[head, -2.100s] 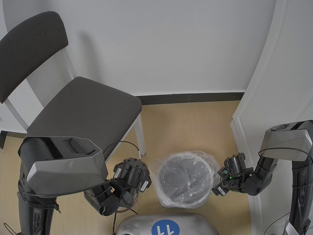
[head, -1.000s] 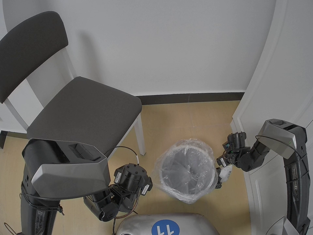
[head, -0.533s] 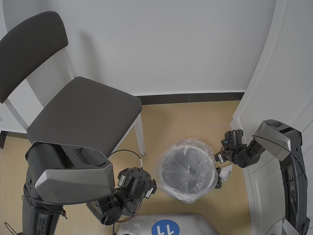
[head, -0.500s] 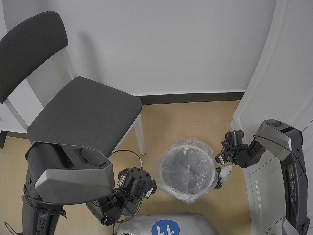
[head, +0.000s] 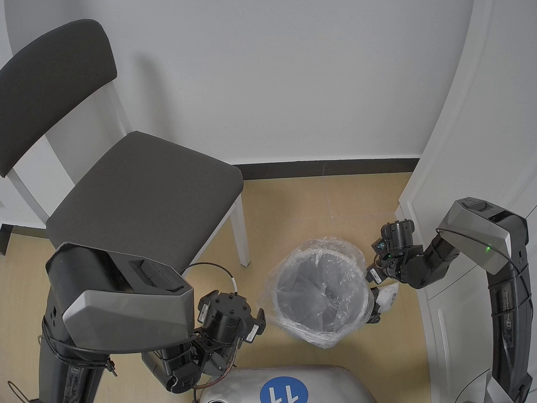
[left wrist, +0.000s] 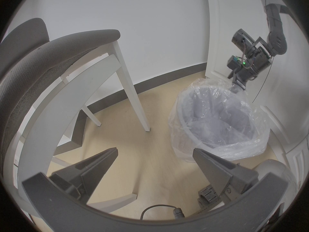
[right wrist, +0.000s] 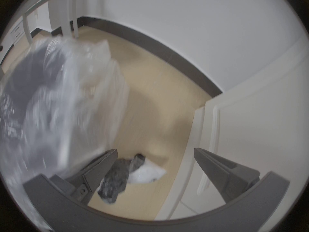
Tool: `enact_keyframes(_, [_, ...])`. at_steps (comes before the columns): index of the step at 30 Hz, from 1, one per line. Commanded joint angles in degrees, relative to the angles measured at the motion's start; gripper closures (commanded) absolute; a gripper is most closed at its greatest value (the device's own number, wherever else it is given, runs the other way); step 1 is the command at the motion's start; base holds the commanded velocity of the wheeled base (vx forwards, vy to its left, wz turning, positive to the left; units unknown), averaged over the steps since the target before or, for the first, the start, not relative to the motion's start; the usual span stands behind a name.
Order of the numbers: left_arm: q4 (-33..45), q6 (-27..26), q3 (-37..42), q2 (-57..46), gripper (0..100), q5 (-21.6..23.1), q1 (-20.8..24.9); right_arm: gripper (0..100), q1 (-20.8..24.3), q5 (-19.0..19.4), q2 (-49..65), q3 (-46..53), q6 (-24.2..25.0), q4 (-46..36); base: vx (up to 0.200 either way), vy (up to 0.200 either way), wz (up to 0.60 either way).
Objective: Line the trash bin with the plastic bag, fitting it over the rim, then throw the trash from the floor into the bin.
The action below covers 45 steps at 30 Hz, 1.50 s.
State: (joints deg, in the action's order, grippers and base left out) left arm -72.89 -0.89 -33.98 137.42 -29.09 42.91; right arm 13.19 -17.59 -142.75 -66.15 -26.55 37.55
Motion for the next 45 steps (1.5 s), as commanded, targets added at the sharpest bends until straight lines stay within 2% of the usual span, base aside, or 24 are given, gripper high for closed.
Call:
enact_keyframes(1, [-2.3,0.0,1.9,0.4,0,0.0,-0.2,0,1.8,-0.3,-5.3,-9.3,-0.3,0.5,0.000,0.000,0.00])
enact_keyframes(10, [-2.3,0.5,1.5,0.3,0,0.1,0.1,0,2.3,-0.3,-9.7,-17.3,0.2,1.1,0.000,0.000,0.00])
enact_keyframes(19, [-2.4,1.0,1.3,0.6,0,0.0,0.1,0,0.0,-1.6,-5.8,-12.0,1.4,2.4,0.000,0.000,0.00])
enact_keyframes(21, [-3.6,1.0,1.7,0.7,0,-0.1,0.1,0,-1.9,-1.7,0.5,-2.9,1.5,7.6,0.000,0.000,0.00])
enact_keyframes(26, [-5.3,0.9,2.6,0.7,0,-0.2,-0.1,0,-2.6,-3.2,7.0,9.4,2.9,19.1,0.000,0.000,0.00])
enact_keyframes(31, [-5.6,0.7,2.6,0.7,0,-0.3,-0.2,0,2.5,-7.5,8.3,17.3,13.5,30.8,0.000,0.000,0.00])
enact_keyframes(32, [-5.6,0.7,2.6,0.7,0,-0.3,-0.2,0,2.5,-7.5,8.3,17.3,13.5,30.8,0.000,0.000,0.00])
enact_keyframes(33, [-5.6,0.6,2.5,0.7,0,-0.2,-0.2,0,5.3,-8.8,8.2,18.0,18.6,31.4,0.000,0.000,0.00])
enact_keyframes(34, [-5.6,0.6,2.5,0.7,0,-0.2,-0.2,0,5.3,-8.8,8.2,18.0,18.6,31.4,0.000,0.000,0.00])
enact_keyframes(35, [-5.7,0.6,2.5,0.8,0,-0.3,-0.2,0,6.8,-8.8,8.1,17.8,20.9,30.8,0.000,0.000,0.00])
enact_keyframes(39, [-5.7,0.6,2.3,0.7,0,-0.4,-0.2,0,12.5,-8.9,10.5,16.1,28.7,24.2,0.000,0.000,0.00])
enact_keyframes(42, [-5.8,0.5,2.4,0.5,0,-0.5,-0.3,0,17.0,-9.1,13.6,13.8,36.6,14.5,0.000,0.000,0.00])
enact_keyframes(44, [-6.7,0.5,2.5,0.4,0,-0.5,-0.2,0,21.8,-10.4,16.2,8.6,47.2,1.3,0.000,0.000,0.00])
enact_keyframes(45, [-6.7,0.4,2.6,0.5,0,-0.5,-0.3,0,22.4,-10.6,16.3,7.8,48.4,-0.5,0.000,0.000,0.00])
